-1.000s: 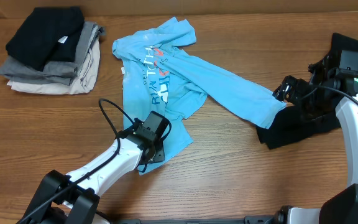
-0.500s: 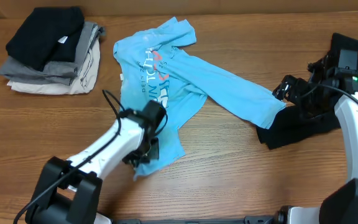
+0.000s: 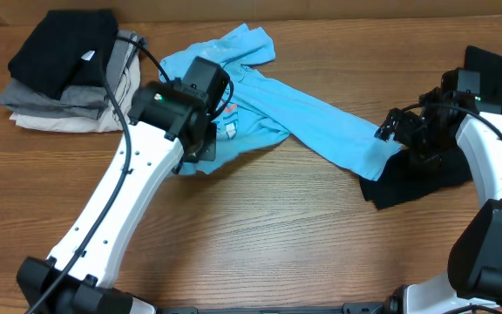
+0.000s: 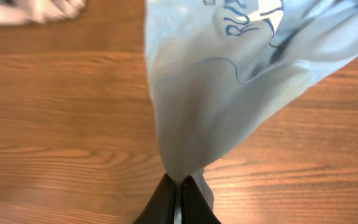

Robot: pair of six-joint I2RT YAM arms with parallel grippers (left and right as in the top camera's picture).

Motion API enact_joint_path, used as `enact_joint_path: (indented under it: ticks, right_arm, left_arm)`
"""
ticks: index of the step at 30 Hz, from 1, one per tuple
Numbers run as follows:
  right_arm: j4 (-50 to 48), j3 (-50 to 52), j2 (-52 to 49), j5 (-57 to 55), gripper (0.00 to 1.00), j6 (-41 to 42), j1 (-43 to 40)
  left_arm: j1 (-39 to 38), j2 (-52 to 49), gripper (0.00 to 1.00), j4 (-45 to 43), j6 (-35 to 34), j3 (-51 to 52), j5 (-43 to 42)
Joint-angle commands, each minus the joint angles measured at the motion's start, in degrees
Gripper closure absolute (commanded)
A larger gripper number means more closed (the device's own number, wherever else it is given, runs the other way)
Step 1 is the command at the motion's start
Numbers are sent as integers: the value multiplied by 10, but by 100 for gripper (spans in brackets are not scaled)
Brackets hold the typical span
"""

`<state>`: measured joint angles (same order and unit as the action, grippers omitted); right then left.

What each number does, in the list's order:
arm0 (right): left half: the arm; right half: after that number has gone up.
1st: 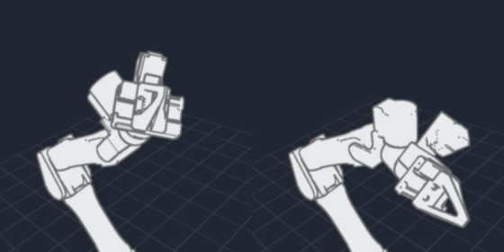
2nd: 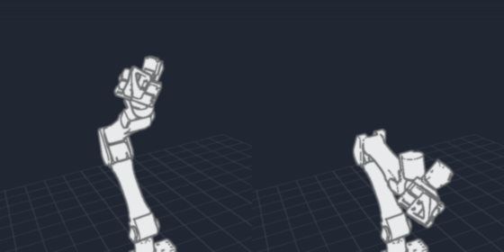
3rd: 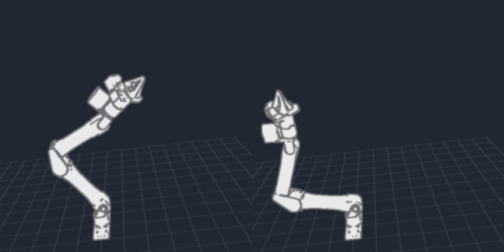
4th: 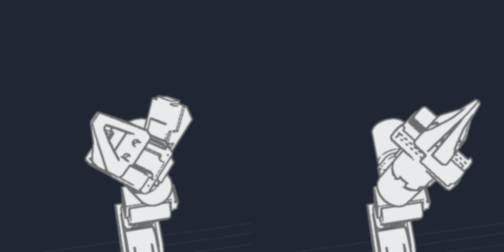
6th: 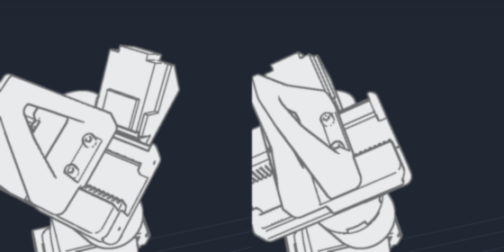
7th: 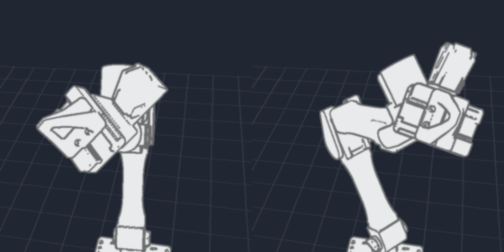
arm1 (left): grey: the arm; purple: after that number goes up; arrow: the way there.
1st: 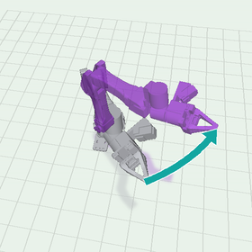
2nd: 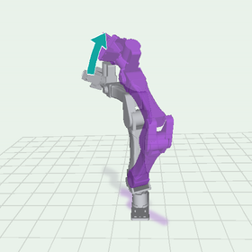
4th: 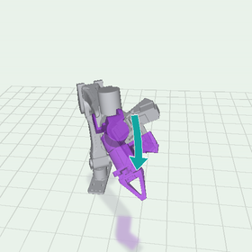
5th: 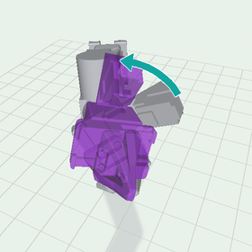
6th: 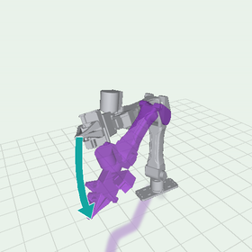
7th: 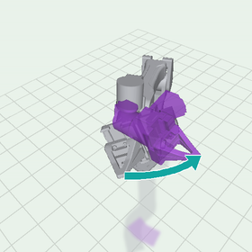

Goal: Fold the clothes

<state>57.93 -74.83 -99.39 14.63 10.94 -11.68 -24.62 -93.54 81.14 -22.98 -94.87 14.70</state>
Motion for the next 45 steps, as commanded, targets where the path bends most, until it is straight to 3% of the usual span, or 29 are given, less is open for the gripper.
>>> enact_joint_path:
  ticks: [1,12,22,25,28,29,31,32,33,37,45]
  right_arm:
    - [-33,30,-3,5,1,2,-3]
    - [-163,121,-6,22,24,14,-3]
    - [-222,156,-9,22,39,16,8]
    - [-238,156,-12,31,56,18,16]
    - [-244,156,-16,34,62,28,22]
    - [-245,156,-17,35,75,31,24]
    - [-252,155,-17,35,90,40,23]
    - [-254,153,-17,35,96,42,23]
    - [-256,149,-16,35,96,42,22]
    - [-191,65,-9,37,96,37,17]
    - [58,-198,39,34,96,7,9]
  left_arm:
    - [3,15,96,18,17,-58,61]
    - [3,52,96,21,19,-85,99]
    - [3,52,96,19,18,-85,99]
    - [3,52,96,17,19,-85,99]
    - [3,52,96,18,18,-85,111]
    - [3,52,96,16,17,-85,125]
    - [3,55,96,10,16,-89,130]
    - [3,56,96,8,16,-92,130]
    - [3,56,96,5,16,-100,132]
    - [3,56,96,9,17,-157,166]
    - [3,57,96,23,37,-238,186]
